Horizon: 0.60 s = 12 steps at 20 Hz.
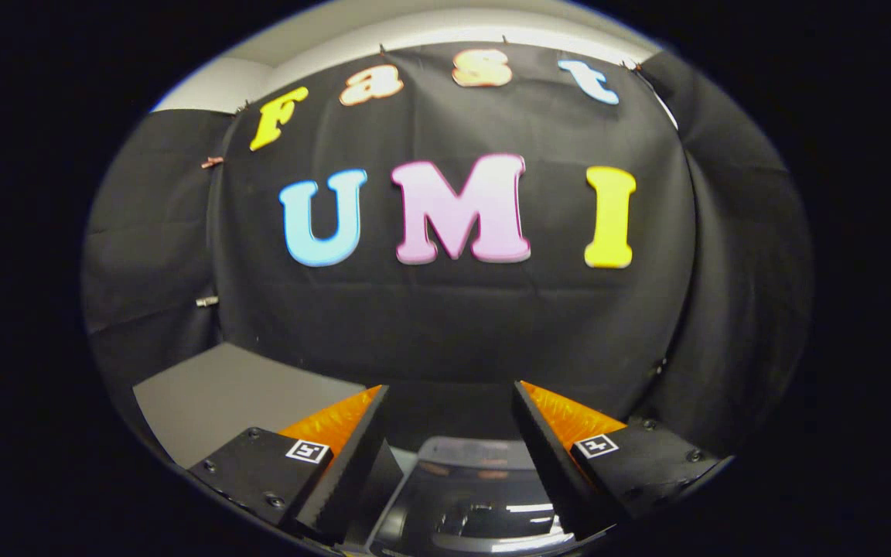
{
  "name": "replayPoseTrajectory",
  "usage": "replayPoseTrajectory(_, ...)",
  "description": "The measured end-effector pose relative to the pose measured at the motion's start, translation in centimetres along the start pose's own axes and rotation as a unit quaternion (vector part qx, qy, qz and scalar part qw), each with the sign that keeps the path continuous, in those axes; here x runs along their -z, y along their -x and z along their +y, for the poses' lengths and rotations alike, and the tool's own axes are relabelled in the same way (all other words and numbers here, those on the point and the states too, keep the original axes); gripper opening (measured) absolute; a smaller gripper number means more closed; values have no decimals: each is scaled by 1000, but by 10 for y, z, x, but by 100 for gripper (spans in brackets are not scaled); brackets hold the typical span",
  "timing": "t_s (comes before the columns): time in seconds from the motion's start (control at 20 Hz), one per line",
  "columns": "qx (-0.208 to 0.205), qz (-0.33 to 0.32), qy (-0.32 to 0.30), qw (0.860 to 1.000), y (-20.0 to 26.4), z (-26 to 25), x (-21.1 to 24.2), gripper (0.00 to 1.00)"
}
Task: Put the clothes into the washing machine and then close the washing machine lid.
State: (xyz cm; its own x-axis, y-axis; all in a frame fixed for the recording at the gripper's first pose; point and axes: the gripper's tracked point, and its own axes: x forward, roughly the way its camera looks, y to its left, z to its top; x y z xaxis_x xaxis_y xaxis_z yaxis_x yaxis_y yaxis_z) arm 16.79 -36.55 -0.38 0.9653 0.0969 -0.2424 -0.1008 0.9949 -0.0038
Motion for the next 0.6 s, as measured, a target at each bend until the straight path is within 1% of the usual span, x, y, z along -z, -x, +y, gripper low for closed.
replayPoseTrajectory(0.15, -10, -61, 17, 998, 13, 42, -41, 99)
replayPoseTrajectory(0.25, -16, -82, 31, 996, 24, 72, -51, 99)
replayPoseTrajectory(0.3, -21, -84, 37, 996, 28, 86, -50, 99)
replayPoseTrajectory(0.45, -14, -75, 45, 996, 38, 110, -44, 99)
replayPoseTrajectory(0.55, -29, -60, 46, 997, 46, 134, -36, 98)
replayPoseTrajectory(0.6, -26, -60, 56, 996, 53, 138, -34, 98)
